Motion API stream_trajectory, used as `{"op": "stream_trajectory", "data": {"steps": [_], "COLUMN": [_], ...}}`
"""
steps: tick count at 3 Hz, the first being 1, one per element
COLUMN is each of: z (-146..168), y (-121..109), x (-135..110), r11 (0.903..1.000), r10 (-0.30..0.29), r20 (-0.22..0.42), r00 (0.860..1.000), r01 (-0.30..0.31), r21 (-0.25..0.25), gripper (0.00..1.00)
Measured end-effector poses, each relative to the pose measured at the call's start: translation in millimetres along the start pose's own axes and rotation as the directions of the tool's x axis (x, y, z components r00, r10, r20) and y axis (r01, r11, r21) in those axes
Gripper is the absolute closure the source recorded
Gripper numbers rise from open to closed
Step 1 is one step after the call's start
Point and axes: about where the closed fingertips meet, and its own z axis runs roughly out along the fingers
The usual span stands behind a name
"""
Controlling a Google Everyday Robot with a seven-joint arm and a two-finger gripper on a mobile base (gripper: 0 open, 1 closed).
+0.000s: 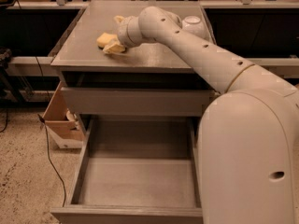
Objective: Pick sponge from middle drawer and place on counter
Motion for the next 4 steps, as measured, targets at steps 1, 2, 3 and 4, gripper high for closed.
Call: {"op": "stream_trajectory", "data": {"steps": [1, 2, 3, 4], "z": [-1.2, -23.5, -120.0, -191.8], "y": [-1.7, -6.5, -20.4, -27.3], "x": [-1.9, -8.2, -28.5, -51.0], "r11": [1.0000, 0.9999, 0.9979, 0.9954], "r10": [0.000, 0.001, 0.009, 0.005], "r20": [0.000, -0.005, -0.042, -0.065], "r00": [1.000, 1.000, 0.999, 0.998], "r01": [0.000, -0.001, -0.006, 0.001], "r21": [0.000, 0.014, 0.065, 0.096], "gripper": [0.24, 0.20, 0.37, 0.49]}}
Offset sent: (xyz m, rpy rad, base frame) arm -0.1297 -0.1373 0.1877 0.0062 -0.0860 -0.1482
